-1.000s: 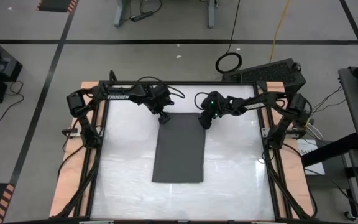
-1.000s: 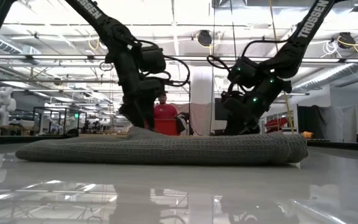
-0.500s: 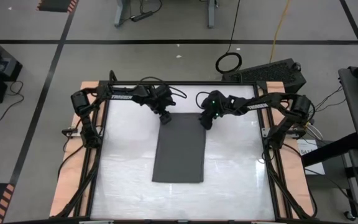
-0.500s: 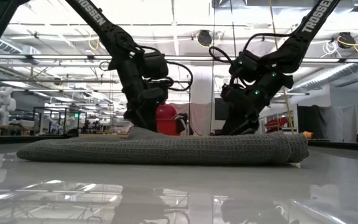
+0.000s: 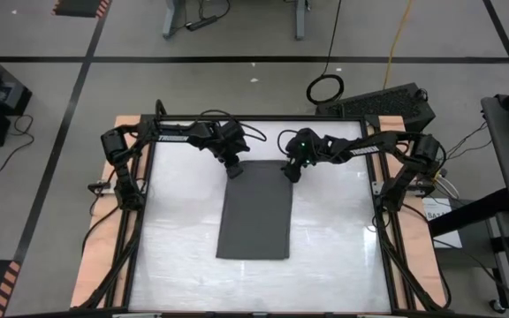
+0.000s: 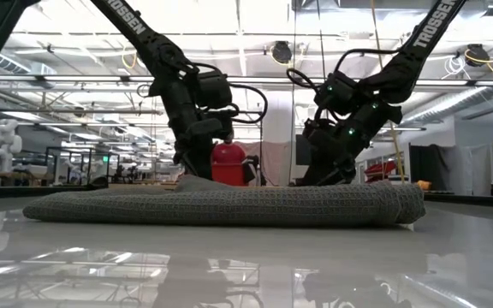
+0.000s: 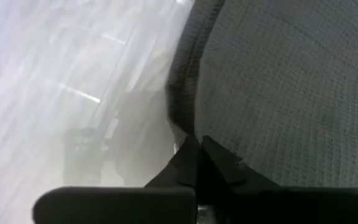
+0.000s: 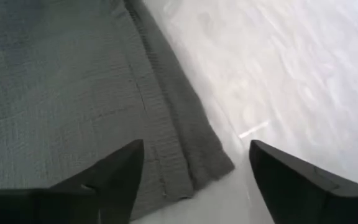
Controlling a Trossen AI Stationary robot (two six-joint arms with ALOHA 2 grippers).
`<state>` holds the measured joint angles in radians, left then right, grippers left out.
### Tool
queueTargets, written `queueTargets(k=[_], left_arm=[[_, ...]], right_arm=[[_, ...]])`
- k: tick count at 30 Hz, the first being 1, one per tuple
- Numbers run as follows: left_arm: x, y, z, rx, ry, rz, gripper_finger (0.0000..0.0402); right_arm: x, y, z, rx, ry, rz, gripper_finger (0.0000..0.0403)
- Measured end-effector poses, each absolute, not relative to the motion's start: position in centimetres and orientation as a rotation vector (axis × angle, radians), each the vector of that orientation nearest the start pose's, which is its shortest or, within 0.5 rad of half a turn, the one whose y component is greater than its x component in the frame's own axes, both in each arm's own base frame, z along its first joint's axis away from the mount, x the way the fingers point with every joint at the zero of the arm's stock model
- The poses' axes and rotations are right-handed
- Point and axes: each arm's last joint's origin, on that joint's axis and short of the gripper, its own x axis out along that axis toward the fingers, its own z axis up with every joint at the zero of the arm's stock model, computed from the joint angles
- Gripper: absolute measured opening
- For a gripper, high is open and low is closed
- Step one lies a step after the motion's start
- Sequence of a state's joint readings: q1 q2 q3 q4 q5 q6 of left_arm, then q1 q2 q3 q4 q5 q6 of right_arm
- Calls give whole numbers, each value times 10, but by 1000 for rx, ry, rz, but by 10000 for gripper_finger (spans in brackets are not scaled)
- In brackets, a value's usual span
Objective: Roll towel
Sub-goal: Fold the dark gray towel
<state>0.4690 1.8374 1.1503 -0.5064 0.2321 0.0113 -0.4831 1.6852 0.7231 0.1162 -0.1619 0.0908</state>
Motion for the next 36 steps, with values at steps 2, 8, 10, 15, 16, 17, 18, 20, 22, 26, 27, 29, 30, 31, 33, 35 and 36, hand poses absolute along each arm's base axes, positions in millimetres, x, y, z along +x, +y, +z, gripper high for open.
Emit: queueTargets(k=[2,8,10,15,16,17,18,20,22,26,27,29,30,31,33,35,36], left_arm=[[317,153,160,-398,1124,200,14],[317,153,160,-387,1125,194,16],[318,153,160,-380,1125,187,16],[318,151,160,-376,1127,182,16],[318,151,160,-376,1128,181,17],[318,151,160,-377,1130,181,17],[318,151,160,-376,1131,181,17],[318,151,161,-371,1130,178,17],[317,151,163,-367,1124,178,17],[316,149,176,-347,1081,174,17],[315,149,181,-340,1066,172,17],[312,147,193,-329,1037,175,17],[309,147,200,-320,1020,176,17],[308,146,207,-308,999,175,17],[303,143,223,-289,950,179,17],[298,140,241,-269,898,182,17],[295,139,251,-258,868,185,16]], right_arm=[[271,-136,127,338,795,-327,291],[275,-129,120,314,828,-279,249],[277,-131,113,305,843,-297,225],[281,-134,97,294,871,-319,168],[280,-134,96,293,872,-321,152],[280,-134,96,289,871,-323,134],[280,-134,97,281,870,-324,114],[278,-133,101,273,873,-310,66],[276,-131,107,264,878,-290,22],[269,-127,121,255,893,-282,11],[267,-126,127,250,891,-281,8],[262,-124,144,225,860,-279,3],[260,-123,153,215,840,-281,3],[257,-122,162,204,822,-281,3],[250,-119,180,176,778,-282,2],[244,-116,204,146,727,-286,2],[241,-115,217,132,704,-289,1]])
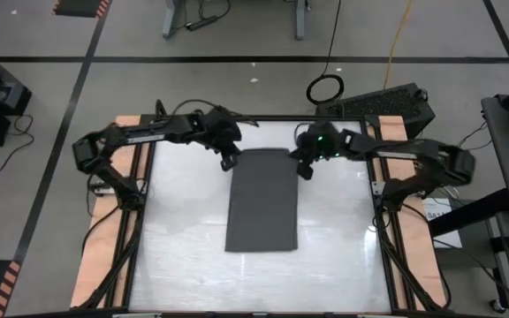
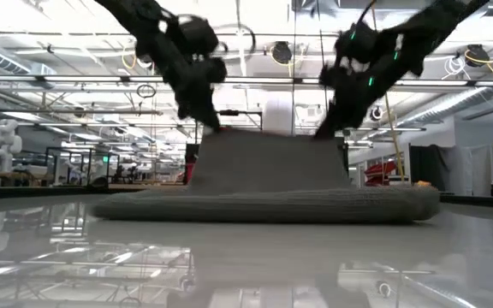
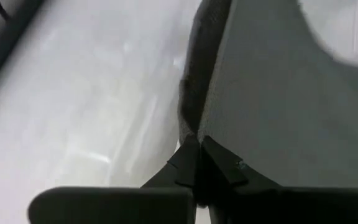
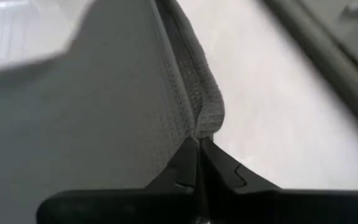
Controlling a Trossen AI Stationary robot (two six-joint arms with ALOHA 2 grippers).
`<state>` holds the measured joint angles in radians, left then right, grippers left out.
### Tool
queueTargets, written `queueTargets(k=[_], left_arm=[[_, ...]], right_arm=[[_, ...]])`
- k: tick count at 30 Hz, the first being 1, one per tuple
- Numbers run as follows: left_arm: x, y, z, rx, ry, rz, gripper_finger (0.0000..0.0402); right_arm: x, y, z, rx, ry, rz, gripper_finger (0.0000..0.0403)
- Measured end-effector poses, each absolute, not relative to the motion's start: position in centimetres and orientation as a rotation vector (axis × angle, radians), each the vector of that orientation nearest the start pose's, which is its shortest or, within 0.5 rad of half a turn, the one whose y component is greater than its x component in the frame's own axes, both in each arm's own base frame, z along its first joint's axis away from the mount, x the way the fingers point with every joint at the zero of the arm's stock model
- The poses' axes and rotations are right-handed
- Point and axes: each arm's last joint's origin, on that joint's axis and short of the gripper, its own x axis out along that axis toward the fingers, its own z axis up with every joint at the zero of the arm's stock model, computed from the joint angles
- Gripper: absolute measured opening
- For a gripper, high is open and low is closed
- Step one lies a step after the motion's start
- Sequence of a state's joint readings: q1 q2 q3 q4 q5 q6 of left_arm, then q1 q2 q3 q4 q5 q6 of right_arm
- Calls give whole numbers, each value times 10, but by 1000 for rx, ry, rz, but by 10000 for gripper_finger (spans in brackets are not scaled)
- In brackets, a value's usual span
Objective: Roll towel
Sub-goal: Fold the dark gray towel
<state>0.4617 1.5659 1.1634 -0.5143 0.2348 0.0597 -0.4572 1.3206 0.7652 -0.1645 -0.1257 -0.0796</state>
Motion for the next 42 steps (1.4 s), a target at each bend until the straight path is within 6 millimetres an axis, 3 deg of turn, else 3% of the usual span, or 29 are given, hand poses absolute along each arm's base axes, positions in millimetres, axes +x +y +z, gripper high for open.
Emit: queueTargets(k=[4,10,13,17,22,28,33,38,42], left_arm=[[284,124,294,-194,736,173,7],[266,74,361,-83,527,51,6],[256,44,388,-36,431,-44,6],[250,1,411,-2,339,-163,5],[257,-52,414,38,285,-340,5],[272,-113,387,83,380,-496,5],[284,-154,359,81,474,-574,4],[290,-179,337,107,539,-605,4],[293,-174,330,131,584,-543,4]], right_arm=[[230,-103,272,87,618,-272,1],[209,-62,350,12,480,-155,1],[198,-38,376,7,428,-64,0],[192,-3,393,10,373,93,0],[194,39,391,14,397,289,0],[209,96,375,-2,463,504,0],[219,141,351,-21,565,576,0],[225,175,326,-73,649,559,0],[227,176,316,-113,696,486,0]])
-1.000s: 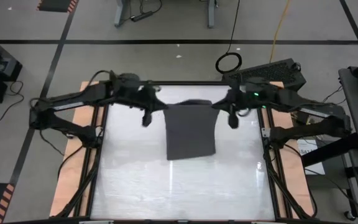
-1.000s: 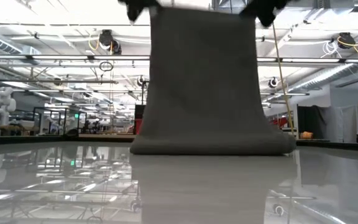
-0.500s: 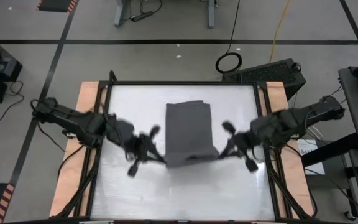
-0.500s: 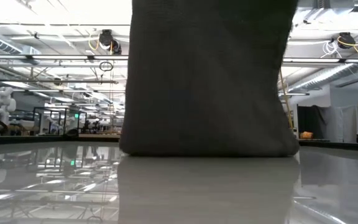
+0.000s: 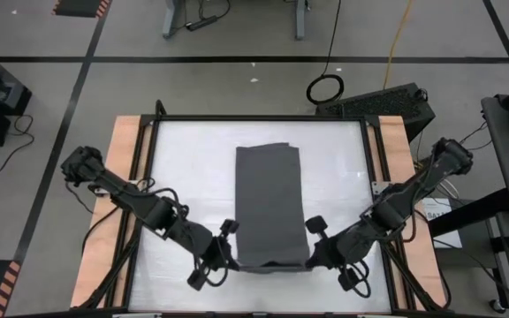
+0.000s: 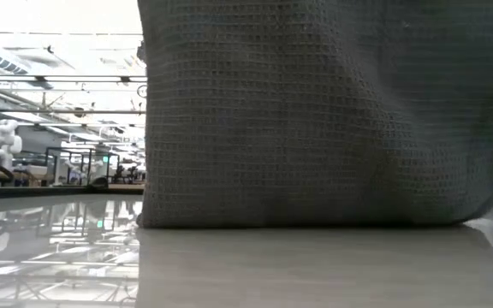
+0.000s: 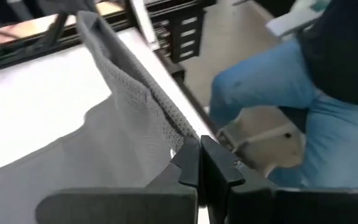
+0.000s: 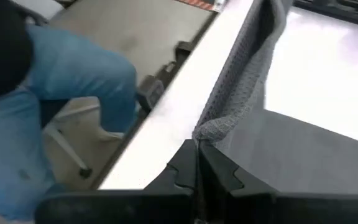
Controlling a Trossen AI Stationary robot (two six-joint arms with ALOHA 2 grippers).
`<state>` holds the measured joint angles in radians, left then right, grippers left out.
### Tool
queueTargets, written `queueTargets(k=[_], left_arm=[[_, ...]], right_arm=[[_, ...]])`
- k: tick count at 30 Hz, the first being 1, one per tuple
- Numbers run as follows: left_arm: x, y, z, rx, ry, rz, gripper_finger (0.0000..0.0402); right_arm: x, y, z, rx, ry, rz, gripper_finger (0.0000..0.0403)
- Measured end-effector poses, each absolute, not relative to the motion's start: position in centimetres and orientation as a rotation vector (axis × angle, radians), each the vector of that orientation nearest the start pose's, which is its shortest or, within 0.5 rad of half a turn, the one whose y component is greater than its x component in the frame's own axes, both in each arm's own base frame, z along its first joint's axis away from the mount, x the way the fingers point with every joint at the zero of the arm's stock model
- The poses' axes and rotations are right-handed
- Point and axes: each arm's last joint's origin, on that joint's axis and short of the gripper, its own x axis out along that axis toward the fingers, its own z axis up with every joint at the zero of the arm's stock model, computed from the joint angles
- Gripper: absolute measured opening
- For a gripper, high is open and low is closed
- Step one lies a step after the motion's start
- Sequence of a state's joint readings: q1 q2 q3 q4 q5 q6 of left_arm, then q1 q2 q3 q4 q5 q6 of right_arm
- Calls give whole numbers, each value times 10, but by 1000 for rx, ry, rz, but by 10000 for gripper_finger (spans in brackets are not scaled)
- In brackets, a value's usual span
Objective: Roll towel
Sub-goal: Fold the dark gray towel
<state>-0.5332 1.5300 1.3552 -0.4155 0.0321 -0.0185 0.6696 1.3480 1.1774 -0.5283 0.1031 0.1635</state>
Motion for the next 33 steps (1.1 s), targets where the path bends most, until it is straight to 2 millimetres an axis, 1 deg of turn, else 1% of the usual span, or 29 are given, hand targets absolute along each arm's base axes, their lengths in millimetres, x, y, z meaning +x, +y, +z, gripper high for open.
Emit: queueTargets(k=[2,4,8,12,14,18,21,25,29,33], left_arm=[[296,-166,331,139,589,-494,4],[296,-155,333,156,595,-406,4],[299,-127,335,195,630,-200,4],[307,-91,331,208,688,-11,4],[312,-71,331,207,700,48,4],[318,-35,331,200,714,126,4],[320,-11,331,169,725,149,4],[319,16,329,142,751,186,4],[318,36,324,128,795,237,4],[320,53,313,123,861,265,4]], right_arm=[[226,168,318,-124,702,438,0],[223,156,323,-136,708,377,0],[215,122,332,-169,731,202,0],[213,86,340,-191,744,71,0],[215,68,343,-208,741,19,0],[224,32,342,-240,773,-93,0],[233,4,335,-230,818,-147,0],[242,-32,320,-216,877,-196,0],[253,-64,301,-172,893,-195,0],[263,-90,283,-124,895,-181,0]])
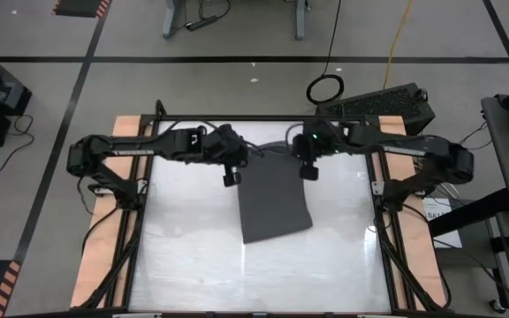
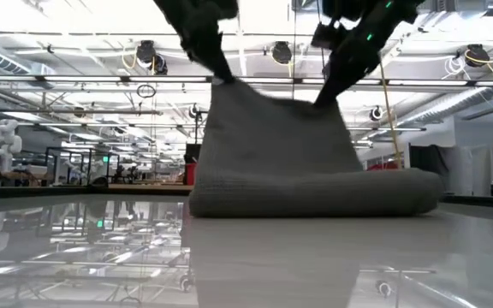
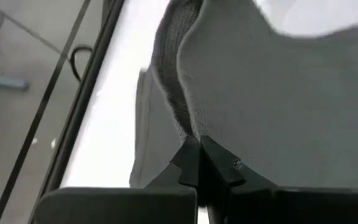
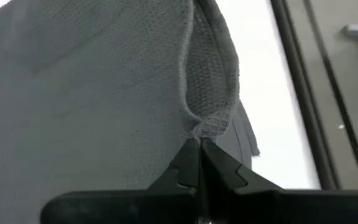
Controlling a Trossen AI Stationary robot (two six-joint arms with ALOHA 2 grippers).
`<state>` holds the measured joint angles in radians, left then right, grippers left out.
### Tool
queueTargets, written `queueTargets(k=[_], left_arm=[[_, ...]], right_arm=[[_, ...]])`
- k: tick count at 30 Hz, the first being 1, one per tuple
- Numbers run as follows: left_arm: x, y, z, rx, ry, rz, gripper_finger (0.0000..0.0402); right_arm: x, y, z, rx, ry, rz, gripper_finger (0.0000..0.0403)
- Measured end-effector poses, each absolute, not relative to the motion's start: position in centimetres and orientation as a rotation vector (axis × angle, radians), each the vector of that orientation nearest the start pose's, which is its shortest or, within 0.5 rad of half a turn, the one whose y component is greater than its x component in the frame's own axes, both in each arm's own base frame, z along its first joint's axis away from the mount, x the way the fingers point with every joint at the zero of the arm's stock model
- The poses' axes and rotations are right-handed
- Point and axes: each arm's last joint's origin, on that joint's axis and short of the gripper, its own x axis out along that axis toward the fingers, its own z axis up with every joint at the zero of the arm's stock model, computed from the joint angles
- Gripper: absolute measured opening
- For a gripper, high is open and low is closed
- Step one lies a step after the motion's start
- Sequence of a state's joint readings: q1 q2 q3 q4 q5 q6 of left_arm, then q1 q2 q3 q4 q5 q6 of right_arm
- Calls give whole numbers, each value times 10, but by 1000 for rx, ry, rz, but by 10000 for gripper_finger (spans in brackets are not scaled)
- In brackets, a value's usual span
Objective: Roll towel
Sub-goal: Fold the dark gray towel
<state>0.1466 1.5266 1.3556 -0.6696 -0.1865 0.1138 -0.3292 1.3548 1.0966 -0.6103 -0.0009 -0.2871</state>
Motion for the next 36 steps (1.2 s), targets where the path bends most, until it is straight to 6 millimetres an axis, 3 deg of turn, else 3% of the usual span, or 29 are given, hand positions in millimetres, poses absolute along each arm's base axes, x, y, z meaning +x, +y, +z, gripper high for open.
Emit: queueTargets(k=[8,14,19,29,36], left_arm=[[338,83,271,148,1021,294,4],[346,106,240,164,1125,332,5],[349,123,223,188,1185,380,6],[356,146,190,178,1235,400,10],[357,152,170,172,1303,421,82]], right_arm=[[280,-127,246,-94,974,-203,0],[282,-151,229,-68,1000,-251,0],[282,-172,215,-21,999,-273,0],[288,-201,167,89,1046,-282,8],[287,-210,150,160,1075,-305,77]])
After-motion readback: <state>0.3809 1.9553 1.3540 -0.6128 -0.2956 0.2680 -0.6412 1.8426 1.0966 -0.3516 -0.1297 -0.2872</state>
